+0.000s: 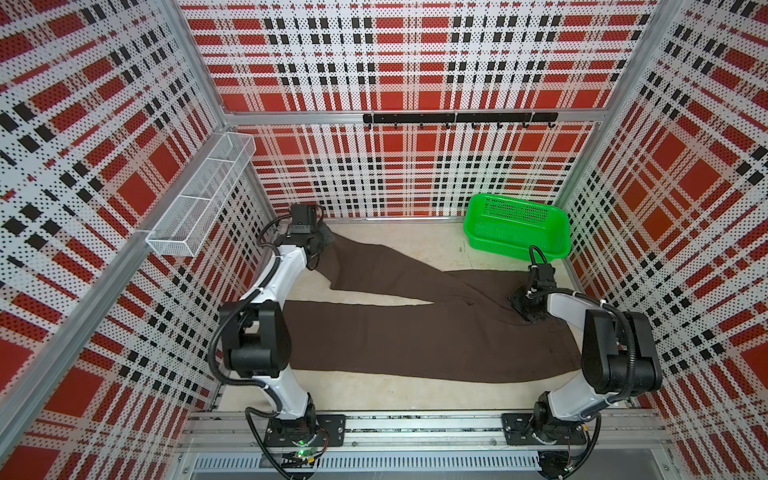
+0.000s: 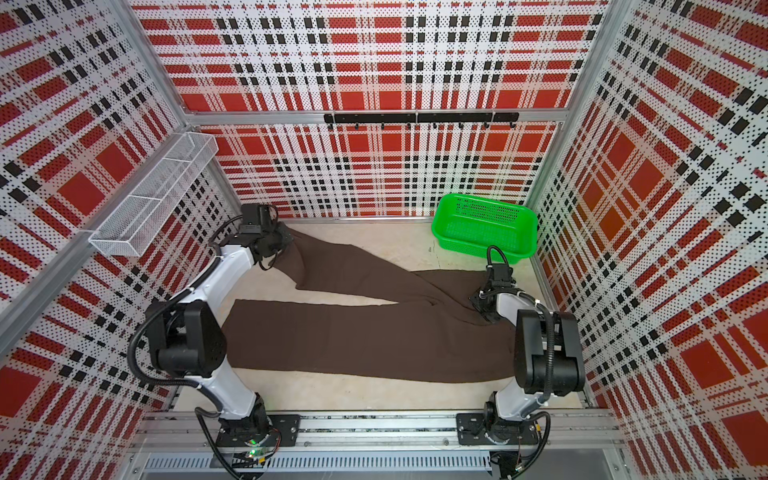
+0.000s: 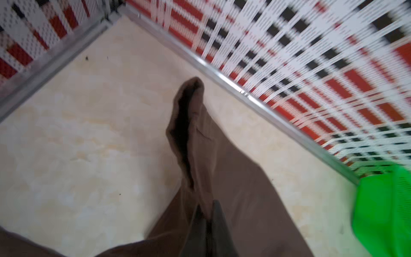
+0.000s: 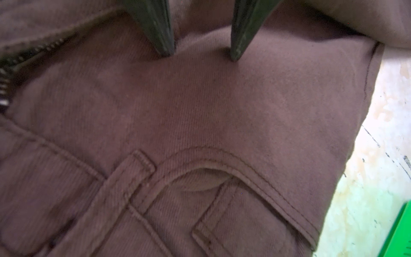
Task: Fold and stack the trousers
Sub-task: Flatten out the trousers at the center of the table.
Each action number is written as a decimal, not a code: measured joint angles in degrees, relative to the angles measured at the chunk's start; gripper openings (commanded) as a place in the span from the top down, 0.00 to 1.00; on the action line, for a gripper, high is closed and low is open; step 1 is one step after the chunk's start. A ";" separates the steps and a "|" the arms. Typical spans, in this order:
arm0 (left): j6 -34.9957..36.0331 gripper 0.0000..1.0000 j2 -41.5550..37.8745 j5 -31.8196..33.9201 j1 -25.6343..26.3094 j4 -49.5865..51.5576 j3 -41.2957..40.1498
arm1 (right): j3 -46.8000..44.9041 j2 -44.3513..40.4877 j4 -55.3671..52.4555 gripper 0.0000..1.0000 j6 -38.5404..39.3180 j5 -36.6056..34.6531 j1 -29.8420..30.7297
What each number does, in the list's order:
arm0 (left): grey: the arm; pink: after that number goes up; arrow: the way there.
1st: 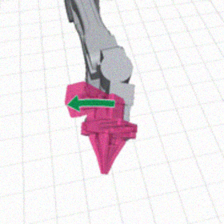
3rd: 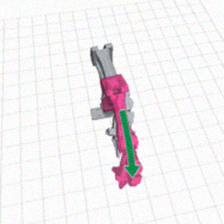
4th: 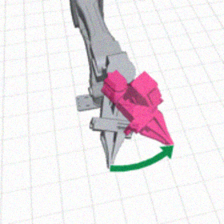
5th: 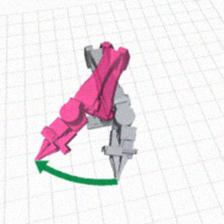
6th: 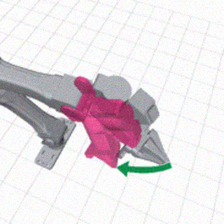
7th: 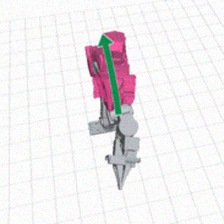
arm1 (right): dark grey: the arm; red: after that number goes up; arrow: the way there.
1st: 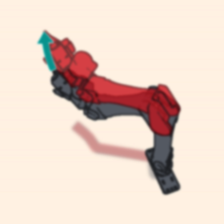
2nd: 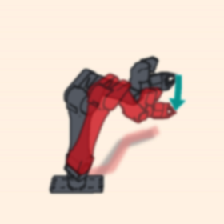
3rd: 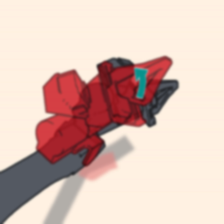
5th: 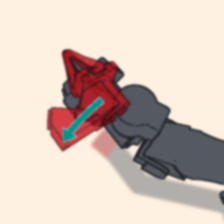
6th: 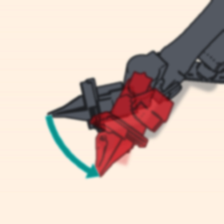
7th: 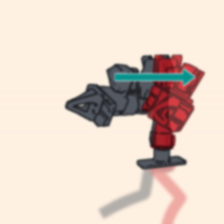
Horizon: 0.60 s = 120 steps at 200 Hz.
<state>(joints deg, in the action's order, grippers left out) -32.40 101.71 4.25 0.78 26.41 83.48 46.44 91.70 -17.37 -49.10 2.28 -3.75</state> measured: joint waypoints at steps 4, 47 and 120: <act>0.09 1.00 0.48 0.61 0.00 0.44 -0.11 | 0.02 0.02 0.02 0.55 0.00 0.00 0.00; 2.05 1.00 0.92 8.39 -2.54 3.21 1.44 | 0.50 0.28 0.07 0.49 0.11 0.26 0.00; 6.97 1.00 5.73 17.14 -6.82 6.67 13.07 | 5.20 -3.19 -1.84 0.41 0.85 -0.44 -0.50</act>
<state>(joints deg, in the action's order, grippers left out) -25.43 107.44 21.39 -6.04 33.08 96.55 51.64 88.51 -19.20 -48.25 1.85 -4.25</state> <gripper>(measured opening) 0.066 0.589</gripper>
